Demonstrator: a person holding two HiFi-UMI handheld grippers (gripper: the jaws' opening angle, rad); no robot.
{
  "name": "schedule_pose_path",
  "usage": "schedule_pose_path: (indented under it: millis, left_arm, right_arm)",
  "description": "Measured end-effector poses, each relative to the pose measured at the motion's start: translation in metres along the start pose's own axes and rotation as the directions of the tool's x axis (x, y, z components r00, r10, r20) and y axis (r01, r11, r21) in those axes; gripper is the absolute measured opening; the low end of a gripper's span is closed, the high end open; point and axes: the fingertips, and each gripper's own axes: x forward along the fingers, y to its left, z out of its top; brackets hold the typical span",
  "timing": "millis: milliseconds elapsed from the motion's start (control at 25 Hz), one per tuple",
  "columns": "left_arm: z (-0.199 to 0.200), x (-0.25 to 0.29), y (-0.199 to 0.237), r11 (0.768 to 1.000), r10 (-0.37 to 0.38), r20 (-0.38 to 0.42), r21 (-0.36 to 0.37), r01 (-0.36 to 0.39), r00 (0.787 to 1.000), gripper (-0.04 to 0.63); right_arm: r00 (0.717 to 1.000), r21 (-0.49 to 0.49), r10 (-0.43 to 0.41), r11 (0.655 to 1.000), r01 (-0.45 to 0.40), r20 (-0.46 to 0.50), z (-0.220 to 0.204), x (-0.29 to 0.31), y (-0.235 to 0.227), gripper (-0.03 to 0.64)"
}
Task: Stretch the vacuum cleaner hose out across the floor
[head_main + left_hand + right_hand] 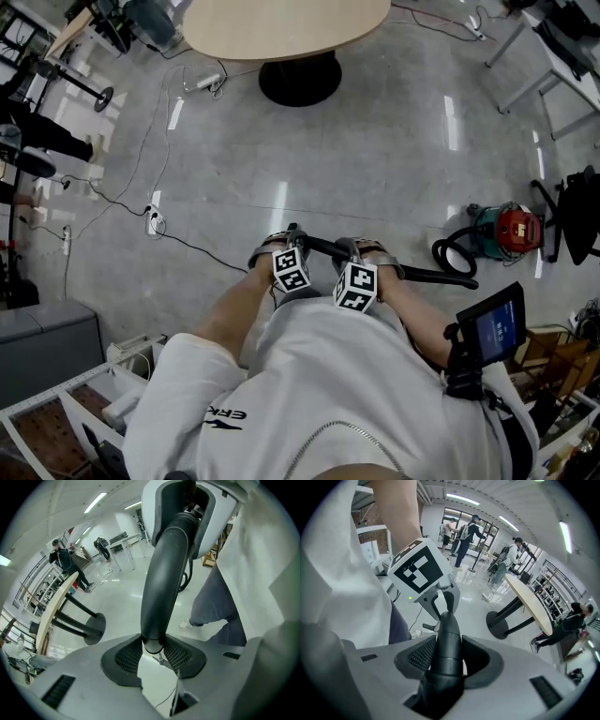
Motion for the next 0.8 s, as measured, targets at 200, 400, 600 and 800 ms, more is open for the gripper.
schedule_pose_path:
  millis: [200, 400, 600, 800]
  left_arm:
    - [-0.035, -0.022, 0.016, 0.998, -0.016, 0.036, 0.058, 0.014, 0.999, 0.141]
    - [-0.073, -0.034, 0.031, 0.996, -0.028, 0.05, 0.086, 0.023, 0.998, 0.141]
    - [-0.101, -0.041, 0.048, 0.997, -0.037, 0.042, 0.076, 0.034, 0.998, 0.141]
    - [-0.114, -0.05, 0.049, 0.998, -0.027, 0.031, 0.057, 0.025, 0.999, 0.141]
  right_arm:
    - [0.999, 0.068, -0.038, 0.997, 0.04, -0.025, 0.044, 0.011, 0.007, 0.169]
    - [0.998, 0.102, -0.046, 0.994, 0.049, -0.03, 0.085, 0.027, 0.01, 0.169]
    - [0.999, 0.11, -0.037, 0.993, 0.039, -0.021, 0.115, 0.042, 0.004, 0.169]
    - [1.0, 0.106, -0.024, 0.994, 0.024, 0.001, 0.13, 0.043, 0.006, 0.169]
